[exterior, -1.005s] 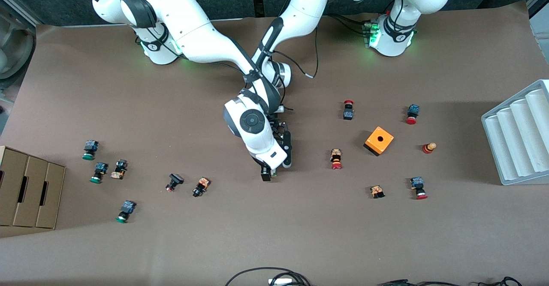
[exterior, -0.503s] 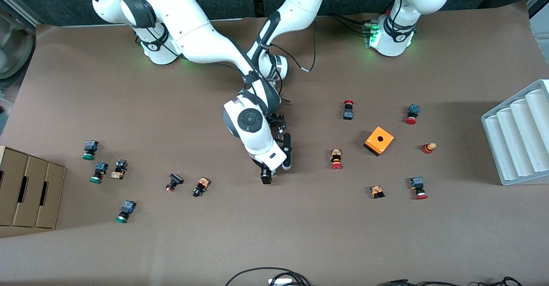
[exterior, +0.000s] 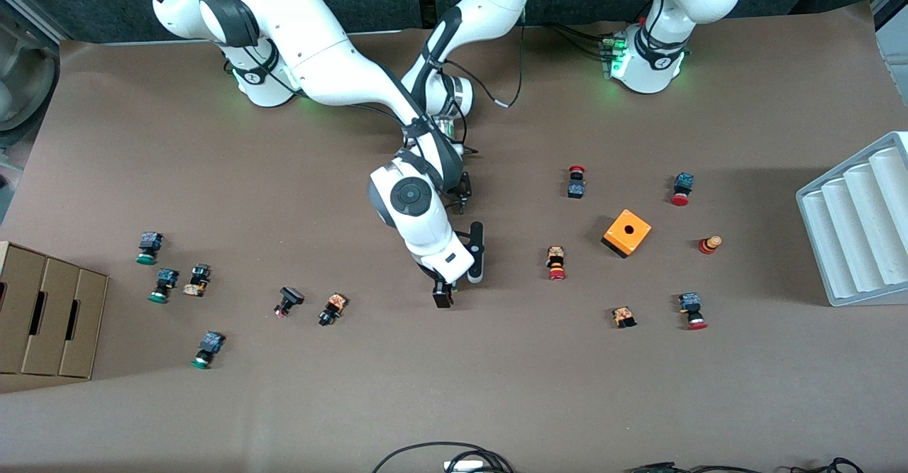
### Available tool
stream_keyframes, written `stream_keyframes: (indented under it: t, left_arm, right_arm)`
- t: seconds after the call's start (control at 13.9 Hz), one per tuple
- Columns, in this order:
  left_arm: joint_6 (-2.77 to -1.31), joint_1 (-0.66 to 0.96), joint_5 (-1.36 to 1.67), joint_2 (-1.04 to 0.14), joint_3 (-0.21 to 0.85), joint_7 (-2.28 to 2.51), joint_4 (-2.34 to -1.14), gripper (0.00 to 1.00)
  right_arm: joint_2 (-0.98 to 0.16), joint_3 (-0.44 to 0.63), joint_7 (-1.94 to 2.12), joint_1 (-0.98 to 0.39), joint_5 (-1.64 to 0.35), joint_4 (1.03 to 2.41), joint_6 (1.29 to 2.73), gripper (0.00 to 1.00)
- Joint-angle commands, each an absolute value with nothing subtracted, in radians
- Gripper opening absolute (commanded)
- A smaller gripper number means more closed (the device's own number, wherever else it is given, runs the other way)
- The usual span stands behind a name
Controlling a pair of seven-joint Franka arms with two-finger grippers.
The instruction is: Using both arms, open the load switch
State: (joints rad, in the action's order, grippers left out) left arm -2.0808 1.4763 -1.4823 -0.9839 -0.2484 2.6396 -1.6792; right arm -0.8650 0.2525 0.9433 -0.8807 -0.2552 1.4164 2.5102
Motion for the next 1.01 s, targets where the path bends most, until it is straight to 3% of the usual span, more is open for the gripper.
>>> stream_keyframes:
  t: [0.0,0.93]
  left_arm:
    - [-2.062,1.488,-1.445,-0.957,-0.218,2.617,-1.713,1.00]
    - [-1.939,1.485,-1.275,-0.873,-0.086,2.383,-1.769,1.00]
  right_arm:
    - [-0.867,0.261,0.951,-0.890,-0.293,1.422,2.575,1.00]
    - [-0.842,0.261,0.954,-0.890,-0.434,1.422,2.585,1.00]
